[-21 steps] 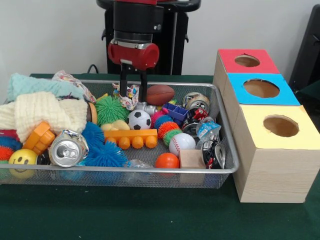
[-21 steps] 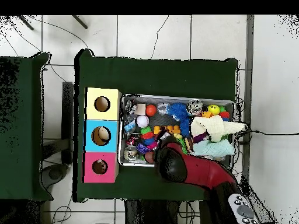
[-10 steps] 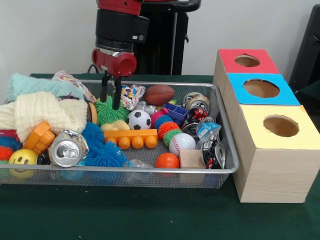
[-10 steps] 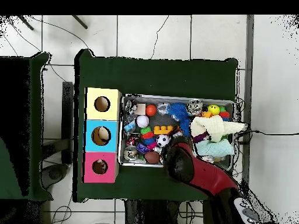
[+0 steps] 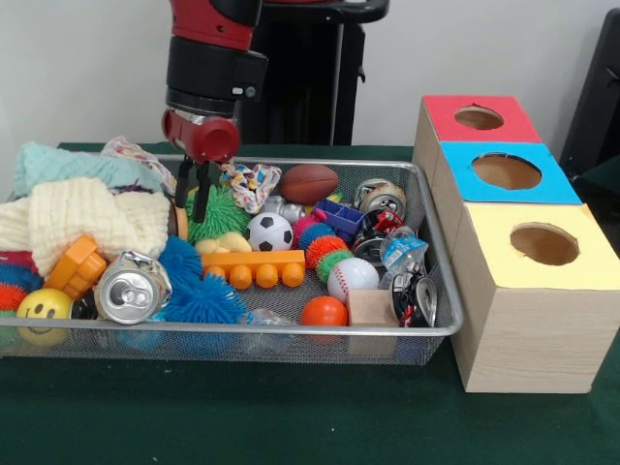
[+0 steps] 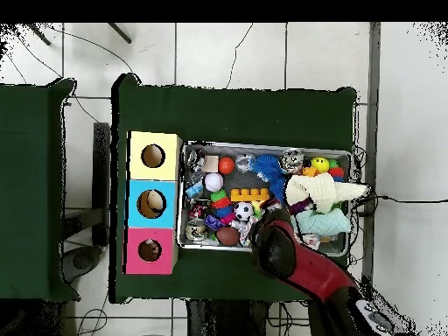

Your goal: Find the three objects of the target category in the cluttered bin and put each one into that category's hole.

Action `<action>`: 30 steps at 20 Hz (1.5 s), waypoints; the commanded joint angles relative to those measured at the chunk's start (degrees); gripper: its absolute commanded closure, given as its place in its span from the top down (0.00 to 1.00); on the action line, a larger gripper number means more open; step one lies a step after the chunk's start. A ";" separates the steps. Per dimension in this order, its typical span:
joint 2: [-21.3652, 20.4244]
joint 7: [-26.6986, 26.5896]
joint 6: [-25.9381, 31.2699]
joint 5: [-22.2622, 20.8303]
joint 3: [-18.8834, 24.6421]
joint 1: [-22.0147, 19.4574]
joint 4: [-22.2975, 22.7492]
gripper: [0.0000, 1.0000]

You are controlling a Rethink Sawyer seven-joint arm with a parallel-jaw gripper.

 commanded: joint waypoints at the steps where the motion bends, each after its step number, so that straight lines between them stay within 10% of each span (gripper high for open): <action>1: 3.38 13.93 -5.36 4.67 0.37 0.97 2.01 1.00; 30: 3.29 12.88 -6.92 3.47 2.01 -0.82 2.89 1.00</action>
